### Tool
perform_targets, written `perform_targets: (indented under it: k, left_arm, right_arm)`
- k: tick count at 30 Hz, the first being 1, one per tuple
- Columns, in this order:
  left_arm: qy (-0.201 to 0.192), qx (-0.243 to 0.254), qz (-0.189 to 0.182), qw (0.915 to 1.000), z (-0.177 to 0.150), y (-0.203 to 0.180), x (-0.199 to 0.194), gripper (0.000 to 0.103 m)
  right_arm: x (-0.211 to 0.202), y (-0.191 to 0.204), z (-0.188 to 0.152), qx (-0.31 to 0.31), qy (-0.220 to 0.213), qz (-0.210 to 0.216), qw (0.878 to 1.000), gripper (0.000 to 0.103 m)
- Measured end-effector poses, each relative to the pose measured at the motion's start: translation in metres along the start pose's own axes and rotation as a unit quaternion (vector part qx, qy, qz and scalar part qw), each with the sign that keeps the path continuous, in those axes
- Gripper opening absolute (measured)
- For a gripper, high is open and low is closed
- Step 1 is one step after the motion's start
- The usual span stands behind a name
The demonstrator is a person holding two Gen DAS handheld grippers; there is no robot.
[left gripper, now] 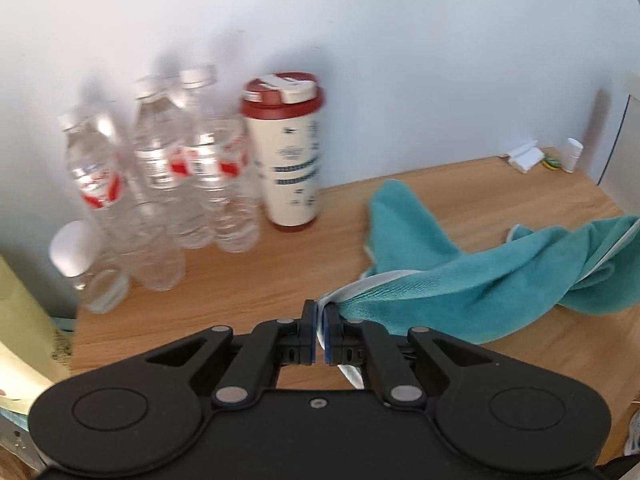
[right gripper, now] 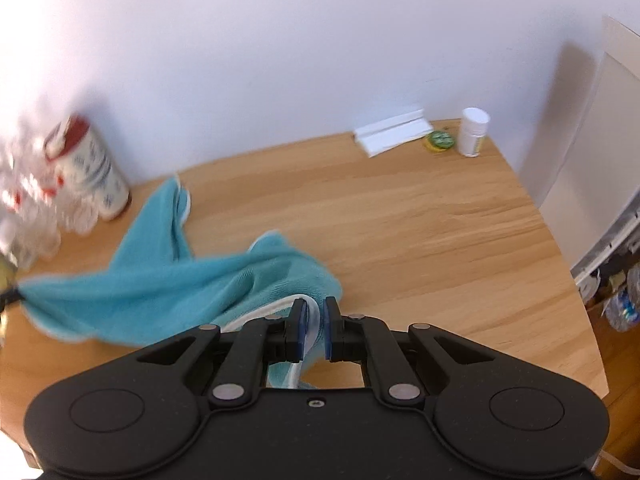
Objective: Fold towel
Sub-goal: 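Lift the towel with both grippers and shake it out above the table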
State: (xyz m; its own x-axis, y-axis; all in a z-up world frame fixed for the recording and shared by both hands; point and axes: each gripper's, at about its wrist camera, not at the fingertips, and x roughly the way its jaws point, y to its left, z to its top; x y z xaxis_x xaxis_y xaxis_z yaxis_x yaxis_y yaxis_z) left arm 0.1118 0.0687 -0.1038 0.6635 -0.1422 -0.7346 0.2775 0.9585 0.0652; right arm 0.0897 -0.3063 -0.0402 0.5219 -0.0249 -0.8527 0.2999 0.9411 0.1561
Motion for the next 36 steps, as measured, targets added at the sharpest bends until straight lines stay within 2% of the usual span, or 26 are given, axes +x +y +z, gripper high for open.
perform_targets:
  k: [4, 6, 8, 9, 10, 11, 12, 13, 17, 22, 24, 27, 28, 29, 30, 32, 36]
  left_arm:
    - [-0.002, -0.017, 0.011, 0.9998, 0.003, 0.014, -0.013, 0.003]
    - [-0.003, -0.012, 0.016, 0.9998, 0.005, 0.015, -0.018, 0.003]
    - [0.001, -0.002, 0.023, 0.9997, 0.003, 0.013, -0.017, 0.003]
    - [0.006, 0.001, 0.025, 0.9997, 0.0, 0.013, -0.015, 0.003]
    - [0.015, 0.0, 0.027, 0.9995, -0.002, 0.012, -0.011, 0.003]
    - [0.023, -0.002, 0.028, 0.9994, -0.005, 0.012, -0.008, 0.003]
    - [0.026, -0.004, 0.026, 0.9993, -0.007, 0.011, -0.006, 0.003]
    - [0.03, -0.005, 0.024, 0.9992, -0.009, 0.011, -0.003, 0.003]
    - [0.04, -0.003, 0.024, 0.9989, -0.017, 0.009, 0.003, 0.004]
    - [0.059, -0.008, 0.035, 0.9976, -0.021, 0.01, 0.015, 0.004]
    - [0.061, -0.011, 0.038, 0.9974, -0.019, 0.011, 0.017, 0.004]
    - [0.063, -0.016, 0.042, 0.997, -0.017, 0.011, 0.018, 0.004]
    - [0.063, -0.018, 0.043, 0.9969, -0.016, 0.011, 0.019, 0.004]
    - [0.062, -0.02, 0.044, 0.9969, -0.015, 0.011, 0.019, 0.004]
    - [0.061, -0.022, 0.045, 0.9969, -0.015, 0.011, 0.019, 0.004]
    - [0.059, -0.021, 0.045, 0.997, -0.013, 0.01, 0.018, 0.004]
    - [0.038, -0.022, 0.049, 0.9979, -0.008, 0.008, 0.01, 0.003]
  right_arm:
    - [-0.014, -0.005, 0.011, 0.011, -0.029, -0.002, 1.0, 0.003]
    - [-0.014, 0.001, 0.011, -0.018, -0.03, -0.013, 0.999, 0.003]
    - [-0.009, 0.003, 0.007, -0.027, -0.026, -0.018, 0.999, 0.005]
    - [0.001, 0.005, 0.002, -0.038, -0.006, -0.005, 0.999, 0.007]
    - [0.005, 0.005, 0.0, -0.042, 0.004, 0.002, 0.999, 0.011]
    - [0.014, 0.005, -0.006, -0.049, 0.015, 0.004, 0.999, 0.026]
    - [0.022, 0.005, -0.012, -0.057, 0.026, 0.007, 0.998, 0.032]
    - [0.03, 0.005, -0.019, -0.064, 0.037, 0.009, 0.997, 0.034]
    - [0.071, 0.006, -0.056, -0.142, 0.08, -0.025, 0.986, 0.034]
    - [0.095, 0.002, -0.07, -0.173, 0.08, -0.039, 0.981, 0.034]
    - [0.105, 0.004, -0.072, -0.205, 0.069, -0.043, 0.975, 0.034]
    - [0.114, 0.005, -0.07, -0.227, 0.055, -0.041, 0.971, 0.034]
    - [0.114, 0.004, -0.069, -0.227, 0.053, -0.034, 0.972, 0.026]
    - [0.116, 0.003, -0.067, -0.229, 0.053, -0.02, 0.972, 0.009]
    - [0.119, 0.002, -0.065, -0.232, 0.056, -0.021, 0.971, 0.004]
    - [0.117, 0.0, -0.063, -0.229, 0.052, -0.023, 0.972, 0.004]
    - [0.09, -0.006, -0.04, -0.172, 0.005, -0.016, 0.985, 0.003]
